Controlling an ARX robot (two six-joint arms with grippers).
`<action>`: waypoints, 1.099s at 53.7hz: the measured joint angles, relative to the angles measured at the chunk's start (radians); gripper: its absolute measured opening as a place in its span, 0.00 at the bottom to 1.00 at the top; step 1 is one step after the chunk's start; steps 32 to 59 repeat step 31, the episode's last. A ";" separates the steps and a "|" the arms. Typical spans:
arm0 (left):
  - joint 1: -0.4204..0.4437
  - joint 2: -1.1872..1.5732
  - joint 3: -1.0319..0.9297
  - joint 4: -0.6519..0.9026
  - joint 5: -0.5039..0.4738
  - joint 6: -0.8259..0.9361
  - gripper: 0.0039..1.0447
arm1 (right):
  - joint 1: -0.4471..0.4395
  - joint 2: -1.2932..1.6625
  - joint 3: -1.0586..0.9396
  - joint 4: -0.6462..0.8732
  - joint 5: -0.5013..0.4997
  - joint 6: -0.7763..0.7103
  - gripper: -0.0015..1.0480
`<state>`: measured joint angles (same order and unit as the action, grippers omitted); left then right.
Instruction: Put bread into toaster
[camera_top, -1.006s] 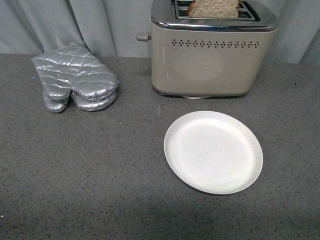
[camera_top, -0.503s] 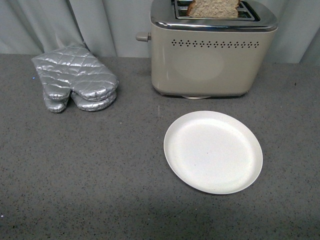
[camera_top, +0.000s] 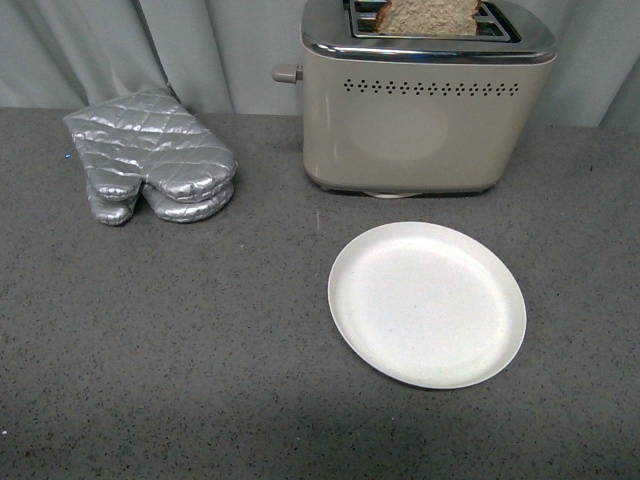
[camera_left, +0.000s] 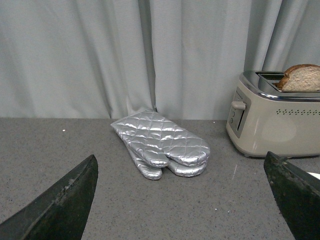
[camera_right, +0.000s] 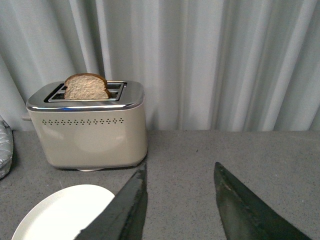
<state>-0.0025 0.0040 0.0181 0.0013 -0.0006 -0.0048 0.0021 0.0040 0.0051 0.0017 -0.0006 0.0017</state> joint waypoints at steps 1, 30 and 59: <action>0.000 0.000 0.000 0.000 0.000 0.000 0.94 | 0.000 0.000 0.000 0.000 0.000 0.000 0.42; 0.000 0.000 0.000 0.000 0.000 0.000 0.94 | 0.000 0.000 0.000 0.000 0.000 0.001 0.91; 0.000 0.000 0.000 0.000 0.000 0.000 0.94 | 0.000 0.000 0.000 0.000 0.000 0.001 0.91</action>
